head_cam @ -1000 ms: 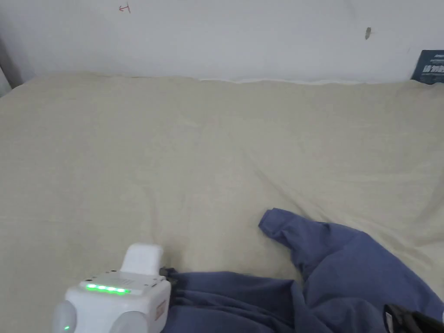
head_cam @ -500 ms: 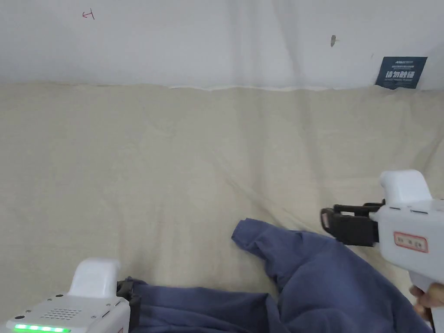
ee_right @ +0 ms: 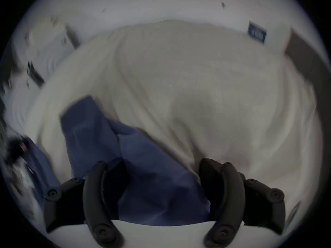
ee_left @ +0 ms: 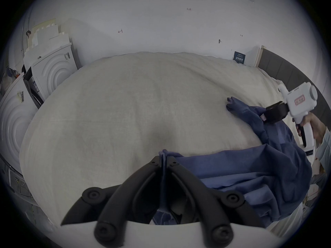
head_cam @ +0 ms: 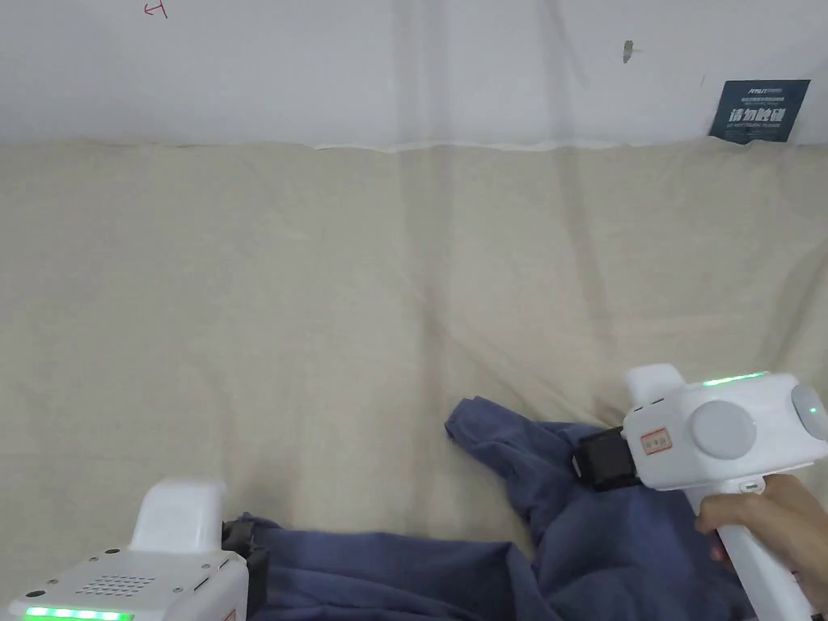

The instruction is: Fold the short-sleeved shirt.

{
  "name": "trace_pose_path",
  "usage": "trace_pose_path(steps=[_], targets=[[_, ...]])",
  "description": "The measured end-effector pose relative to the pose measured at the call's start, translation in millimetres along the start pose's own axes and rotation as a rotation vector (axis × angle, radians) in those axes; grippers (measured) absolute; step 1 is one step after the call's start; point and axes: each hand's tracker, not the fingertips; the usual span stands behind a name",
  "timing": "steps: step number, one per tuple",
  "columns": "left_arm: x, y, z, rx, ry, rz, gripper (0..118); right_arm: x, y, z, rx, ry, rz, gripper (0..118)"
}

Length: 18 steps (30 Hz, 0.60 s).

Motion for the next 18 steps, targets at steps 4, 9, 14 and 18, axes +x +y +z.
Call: trace_pose_path(steps=[4,9,14,18], targets=[[-1.7,-1.8,-0.8,-0.005,0.003,0.005,4,-14.0,6.0,18.9,0.0,0.053,-0.006,10],[0.5,-0.9,13.5,0.015,0.008,0.0,4,-5.3,5.6,39.5,0.04,-0.002,-0.034,8],[-6.6,11.4,39.8,0.063,0.027,-0.009,4,25.2,5.7,92.6,0.141,-0.003,-0.12,7],[-19.2,30.2,72.5,0.144,0.064,-0.008,4,48.4,0.8,157.8,0.252,-0.03,-0.144,7]])
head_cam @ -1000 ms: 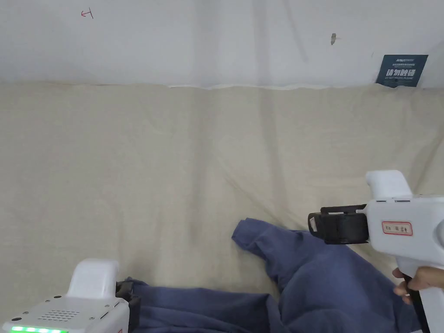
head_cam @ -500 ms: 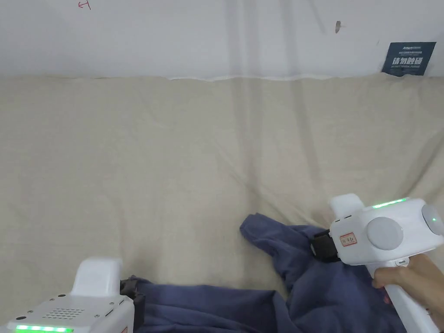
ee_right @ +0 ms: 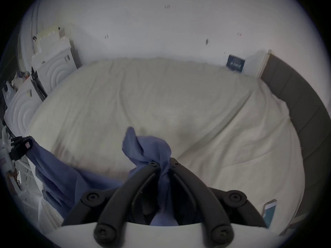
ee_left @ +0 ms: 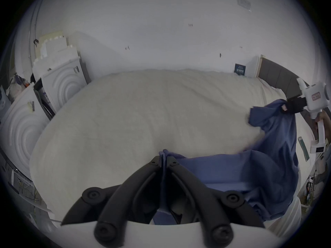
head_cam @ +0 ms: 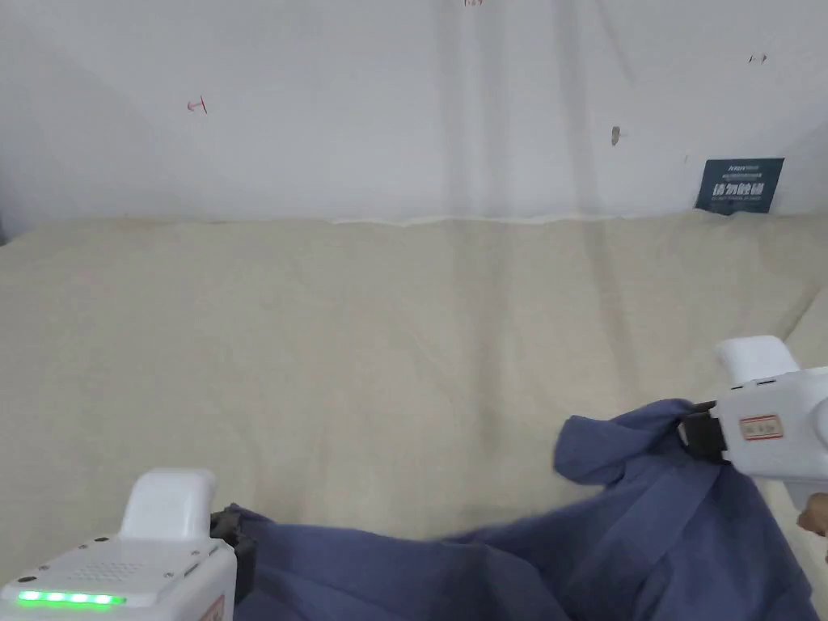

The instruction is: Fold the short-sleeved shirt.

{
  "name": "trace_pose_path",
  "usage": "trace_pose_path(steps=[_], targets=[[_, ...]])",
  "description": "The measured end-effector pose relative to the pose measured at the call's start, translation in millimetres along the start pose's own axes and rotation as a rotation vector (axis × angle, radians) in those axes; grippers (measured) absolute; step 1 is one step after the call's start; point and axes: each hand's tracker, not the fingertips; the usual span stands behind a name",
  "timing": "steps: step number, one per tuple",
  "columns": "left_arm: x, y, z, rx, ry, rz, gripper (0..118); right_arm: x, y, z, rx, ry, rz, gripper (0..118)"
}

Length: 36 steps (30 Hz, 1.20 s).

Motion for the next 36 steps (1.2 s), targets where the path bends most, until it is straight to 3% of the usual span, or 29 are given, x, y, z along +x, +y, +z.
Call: trace_pose_path(steps=[2,5,8,9,12,14,23,30,36], targets=[[-8.7,17.1,16.3,0.049,0.031,-0.003,4,13.6,7.8,34.2,0.065,-0.041,-0.019,7],[-18.0,45.4,45.4,0.126,0.04,-0.017,4,40.2,23.0,83.8,0.169,-0.023,-0.105,7],[-20.0,75.9,77.8,0.224,0.036,-0.028,4,56.6,38.1,132.8,0.27,0.057,-0.197,7],[-18.6,86.8,88.3,0.252,0.033,-0.033,4,57.9,44.4,148.9,0.305,0.079,-0.195,7],[-11.7,116.7,116.9,0.346,0.069,-0.075,4,51.6,61.6,192.9,0.392,-0.014,-0.155,7],[-14.0,134.7,129.0,0.379,0.055,-0.081,4,49.1,73.1,218.4,0.434,-0.026,-0.13,7],[-18.7,229.5,187.4,0.56,0.1,-0.098,4,56.6,135.8,299.7,0.578,-0.015,-0.165,7],[-22.6,310.3,184.9,0.583,0.125,-0.052,4,55.3,202.2,301.4,0.602,-0.011,-0.162,7],[-10.0,368.5,161.2,0.612,0.165,-0.096,4,62.2,272.0,271.3,0.589,-0.043,-0.14,7]])
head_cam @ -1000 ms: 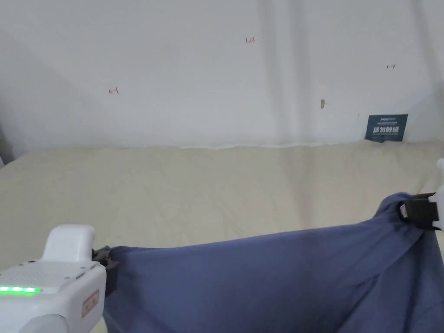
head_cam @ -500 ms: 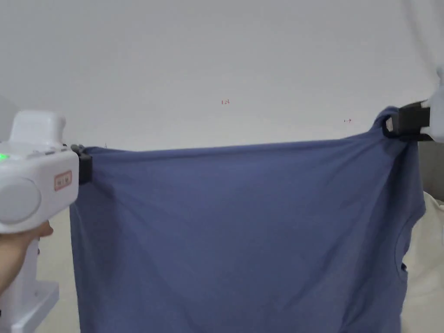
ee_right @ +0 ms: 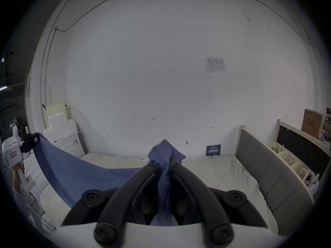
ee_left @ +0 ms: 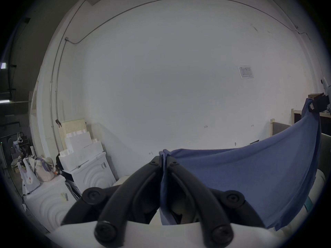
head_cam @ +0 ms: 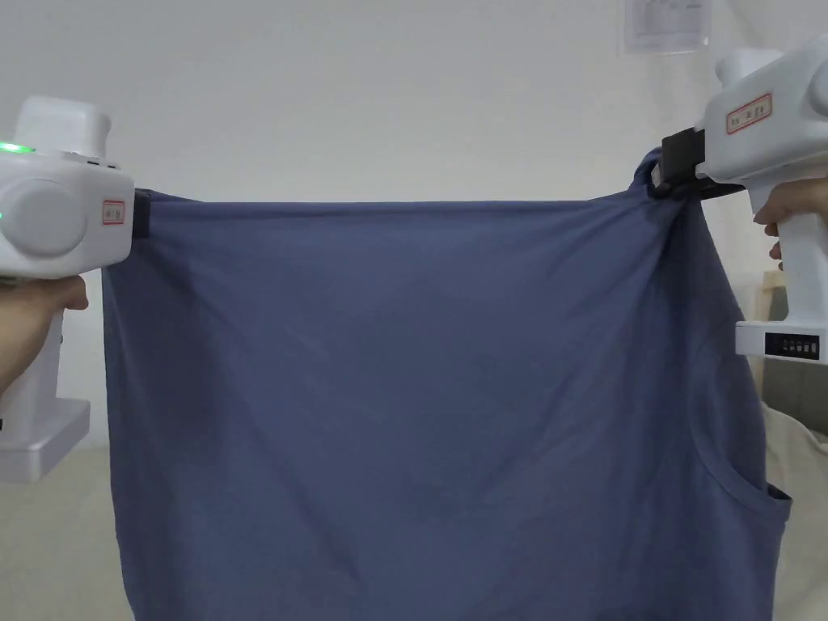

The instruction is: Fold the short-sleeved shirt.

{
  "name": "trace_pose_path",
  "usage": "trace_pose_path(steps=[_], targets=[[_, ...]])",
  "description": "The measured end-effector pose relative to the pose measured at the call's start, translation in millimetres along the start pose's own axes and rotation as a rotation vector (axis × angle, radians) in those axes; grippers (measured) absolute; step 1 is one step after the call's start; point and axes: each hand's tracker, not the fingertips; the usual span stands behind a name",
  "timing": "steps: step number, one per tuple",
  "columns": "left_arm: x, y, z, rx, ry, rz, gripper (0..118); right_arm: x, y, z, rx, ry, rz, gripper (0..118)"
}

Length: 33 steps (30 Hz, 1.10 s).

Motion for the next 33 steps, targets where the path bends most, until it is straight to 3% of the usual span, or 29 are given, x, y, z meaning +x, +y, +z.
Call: trace_pose_path(steps=[11,17,21,24,26,29,33], targets=[[6.5,40.6,-147.9,0.004,0.032,0.041,4,-24.7,65.1,-114.9,0.017,-0.024,-0.015,7],[6.9,27.7,-198.1,0.009,-0.026,0.1,4,-3.1,67.7,-177.4,0.004,-0.026,-0.002,7],[23.8,28.7,-212.2,0.036,-0.026,0.007,4,-7.6,48.5,-179.8,0.0,-0.064,0.01,7],[31.3,30.5,-211.3,0.047,-0.032,0.033,4,-7.5,42.7,-185.1,0.02,-0.061,-0.005,7],[30.4,25.6,-209.5,0.06,-0.019,0.016,4,11.5,58.2,-220.2,-0.001,-0.036,-0.019,7],[22.0,10.2,-225.6,0.064,-0.033,0.021,4,-5.0,24.3,-192.8,-0.011,-0.028,0.048,7],[27.3,-43.0,-241.1,-0.008,-0.041,0.031,4,5.6,-25.3,-211.4,-0.094,0.006,0.006,7]])
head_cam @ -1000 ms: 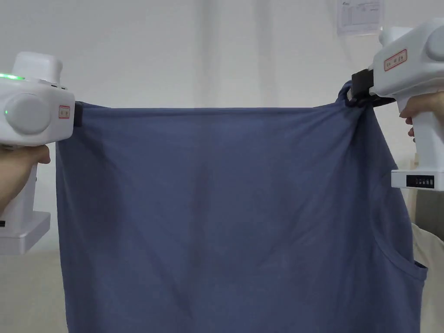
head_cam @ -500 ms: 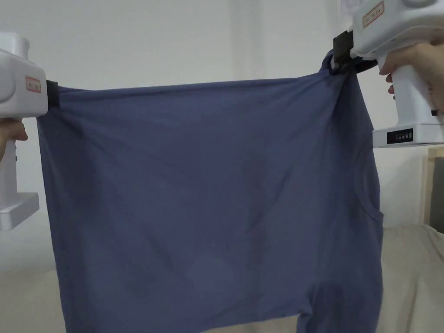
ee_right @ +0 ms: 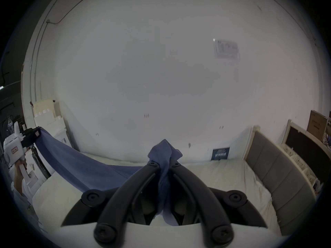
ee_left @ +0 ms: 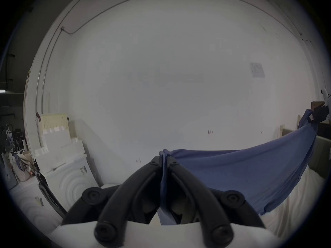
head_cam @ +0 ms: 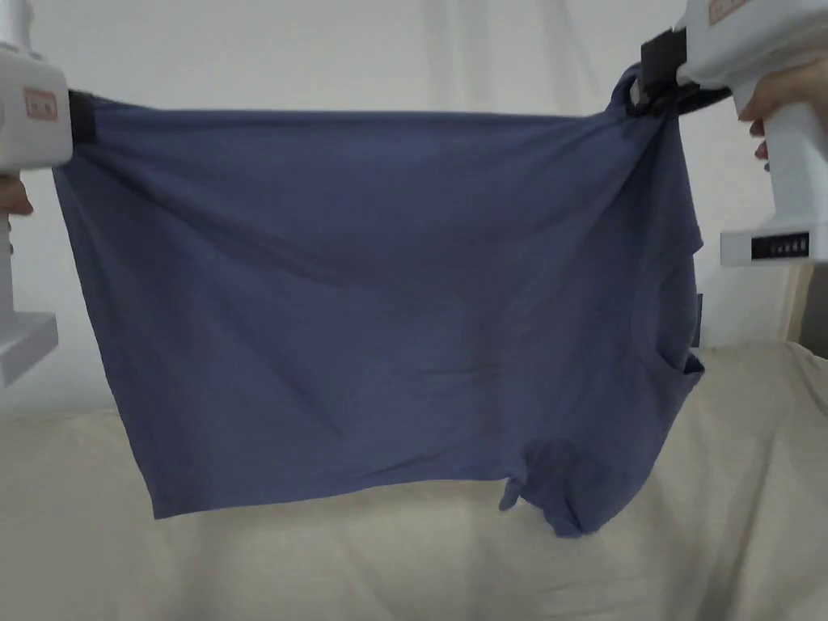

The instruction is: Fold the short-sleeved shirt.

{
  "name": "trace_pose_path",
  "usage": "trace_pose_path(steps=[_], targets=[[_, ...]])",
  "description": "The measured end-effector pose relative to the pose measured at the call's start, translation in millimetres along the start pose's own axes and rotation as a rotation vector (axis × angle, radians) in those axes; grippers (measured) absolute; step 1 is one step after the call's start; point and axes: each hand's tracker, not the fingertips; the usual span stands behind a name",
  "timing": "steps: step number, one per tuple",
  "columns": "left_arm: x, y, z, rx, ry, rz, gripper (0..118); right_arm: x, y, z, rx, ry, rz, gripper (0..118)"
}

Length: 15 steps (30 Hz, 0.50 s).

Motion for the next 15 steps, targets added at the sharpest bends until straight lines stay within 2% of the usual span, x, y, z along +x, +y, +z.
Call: trace_pose_path(steps=[2,3,5,6,7,8,10,11,12,14,15], targets=[[5.1,-43.9,-0.9,-0.065,-0.006,-0.01,4,-1.7,-40.1,-8.1,-0.053,0.011,0.013,7],[5.8,-67.1,0.9,-0.088,-0.029,0.03,4,-0.3,-58.9,-14.2,-0.091,0.008,0.007,7],[5.1,-123.6,13.4,-0.154,-0.111,0.2,4,-0.8,-111.6,-20.7,-0.164,0.038,-0.014,7],[4.8,-154.2,18.4,-0.191,-0.135,0.225,4,-0.5,-142.4,-21.4,-0.213,0.053,-0.055,7],[9.2,-183.8,21.6,-0.225,-0.122,0.235,4,5.6,-168.7,-31.4,-0.244,0.087,-0.102,7],[15.0,-206.7,28.7,-0.285,-0.095,0.181,4,10.5,-191.4,-37.8,-0.266,0.127,-0.125,7],[24.5,-252.8,38.4,-0.407,-0.118,0.113,4,11.4,-244.3,-39.6,-0.315,0.092,-0.144,7],[24.7,-272.6,47.2,-0.448,-0.16,0.099,4,9.7,-268.5,-35.7,-0.346,0.091,-0.127,7],[26.2,-292.6,56.0,-0.462,-0.163,0.119,4,9.5,-289.9,-34.4,-0.366,0.091,-0.115,7],[23.1,-321.1,76.7,-0.512,-0.148,0.197,4,11.1,-322.8,-26.2,-0.426,0.103,-0.147,7],[19.6,-333.9,86.7,-0.516,-0.153,0.219,4,3.9,-341.2,0.5,-0.406,0.107,-0.14,7]])
